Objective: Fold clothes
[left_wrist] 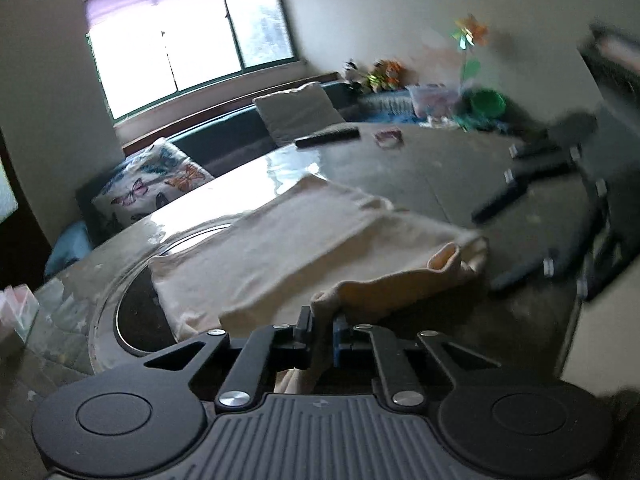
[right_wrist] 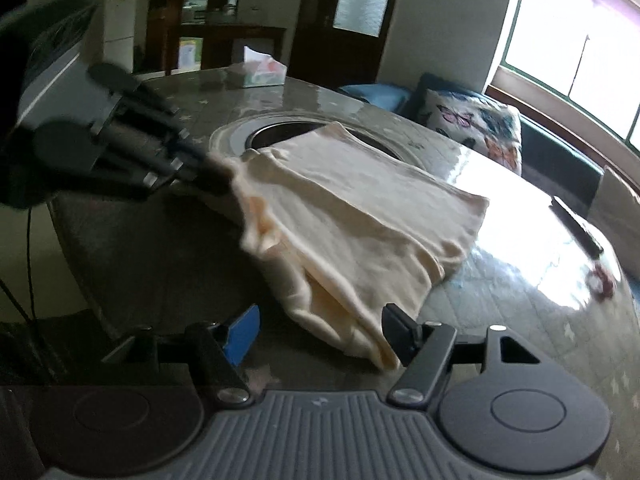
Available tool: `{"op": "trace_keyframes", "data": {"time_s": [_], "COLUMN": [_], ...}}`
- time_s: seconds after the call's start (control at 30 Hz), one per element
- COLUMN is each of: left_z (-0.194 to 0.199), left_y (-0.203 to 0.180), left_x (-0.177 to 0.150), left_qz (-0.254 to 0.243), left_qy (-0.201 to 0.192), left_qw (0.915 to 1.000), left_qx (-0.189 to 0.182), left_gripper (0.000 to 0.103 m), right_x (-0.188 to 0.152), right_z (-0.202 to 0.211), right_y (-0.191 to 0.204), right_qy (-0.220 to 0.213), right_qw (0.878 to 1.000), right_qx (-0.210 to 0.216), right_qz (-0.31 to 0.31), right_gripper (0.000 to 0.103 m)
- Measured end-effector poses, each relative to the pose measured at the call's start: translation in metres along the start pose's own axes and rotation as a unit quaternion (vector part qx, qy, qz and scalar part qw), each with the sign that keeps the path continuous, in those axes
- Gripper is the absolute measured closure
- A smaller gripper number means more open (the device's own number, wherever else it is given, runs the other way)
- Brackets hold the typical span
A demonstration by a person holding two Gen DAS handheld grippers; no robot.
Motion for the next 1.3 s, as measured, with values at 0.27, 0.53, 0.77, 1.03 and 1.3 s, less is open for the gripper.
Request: {"op": "trace_keyframes", "data": {"time_s": [0.27, 0.53, 0.77, 1.03, 1.3], "left_z": [-0.011, 0.013, 0.023, 0.023, 0.052], "left_y": [0.012, 0.005, 0.000, 0.004, 0.003], "left_x": [0.004, -0.015, -0.037, -0.042, -0.020], "left_qz": [0.021, -0.026, -0.085, -0.098, -0.069], "left_qy": [0.005, 0.024, 0.035, 0.024, -0.013], "left_qw": [0.9998, 0.9993, 0.9951, 0.9939, 0.9963], "left_qx": [-0.005, 0.011, 0.036, 0.045, 0.049], "left_gripper": [0.093, 0.066, 0.057, 0.088, 0.093], "right_x": [0.004, 0.018, 0.036, 0.042, 0.042], "right_z": [-0.026, -0.036, -0.032, -0.036, -0.007], "right_y": [-0.005, -0.024, -0.036, -0.039, -0.029], "right_qy": [-0.005, -0.008, -0.027, -0.036, -0.076], "right_qw": [1.000, 0.998, 0.995, 0.994, 0.991], "right_qx": [0.005, 0.017, 0.011, -0.004, -0.017], "right_qz": [-0.003, -0.062, -0.097, -0.106, -0.105], "right_gripper": [0.058, 0.091, 0.093, 0.095, 0.097]}}
Point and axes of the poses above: each gripper's, at about its wrist camera, not at the fingertips, and z roughly against the way its jaws point, y to its left, x to its top, the point moved 2 cm from there along -z, roughly the way its jaws point, and after that the axes turned 15 degrees about -y, right-handed, at the moved point
